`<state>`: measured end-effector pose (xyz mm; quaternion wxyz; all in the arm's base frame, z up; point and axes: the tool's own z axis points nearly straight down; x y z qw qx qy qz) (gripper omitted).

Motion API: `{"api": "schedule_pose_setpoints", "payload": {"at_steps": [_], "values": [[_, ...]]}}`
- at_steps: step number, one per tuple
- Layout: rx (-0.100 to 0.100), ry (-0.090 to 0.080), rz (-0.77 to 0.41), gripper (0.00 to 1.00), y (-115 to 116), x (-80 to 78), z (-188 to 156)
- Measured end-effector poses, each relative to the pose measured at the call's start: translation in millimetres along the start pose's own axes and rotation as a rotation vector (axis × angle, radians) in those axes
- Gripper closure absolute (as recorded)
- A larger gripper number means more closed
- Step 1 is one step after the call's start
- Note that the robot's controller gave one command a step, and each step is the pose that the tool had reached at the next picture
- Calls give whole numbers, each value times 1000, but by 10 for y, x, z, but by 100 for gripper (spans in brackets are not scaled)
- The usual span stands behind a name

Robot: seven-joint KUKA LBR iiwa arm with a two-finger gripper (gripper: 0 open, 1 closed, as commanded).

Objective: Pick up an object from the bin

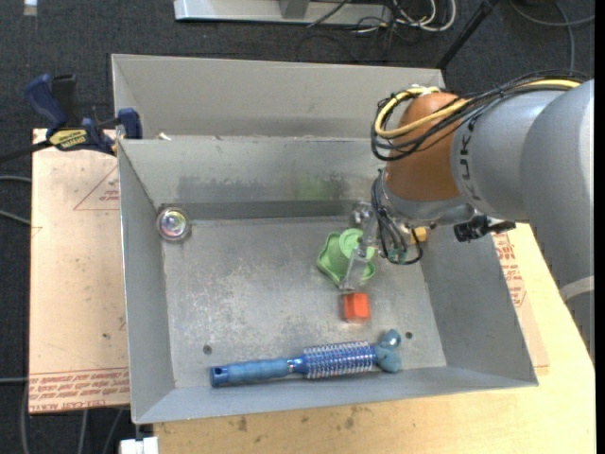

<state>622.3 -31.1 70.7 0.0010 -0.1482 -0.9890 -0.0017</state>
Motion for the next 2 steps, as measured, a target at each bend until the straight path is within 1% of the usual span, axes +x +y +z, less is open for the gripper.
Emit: {"api": "schedule_pose_setpoints", "payload": {"at_steps": [1, 2], "values": [[1, -7, 162, 0, 0, 58, -11], [0, -10, 161, 100, 6, 35, -57]]}}
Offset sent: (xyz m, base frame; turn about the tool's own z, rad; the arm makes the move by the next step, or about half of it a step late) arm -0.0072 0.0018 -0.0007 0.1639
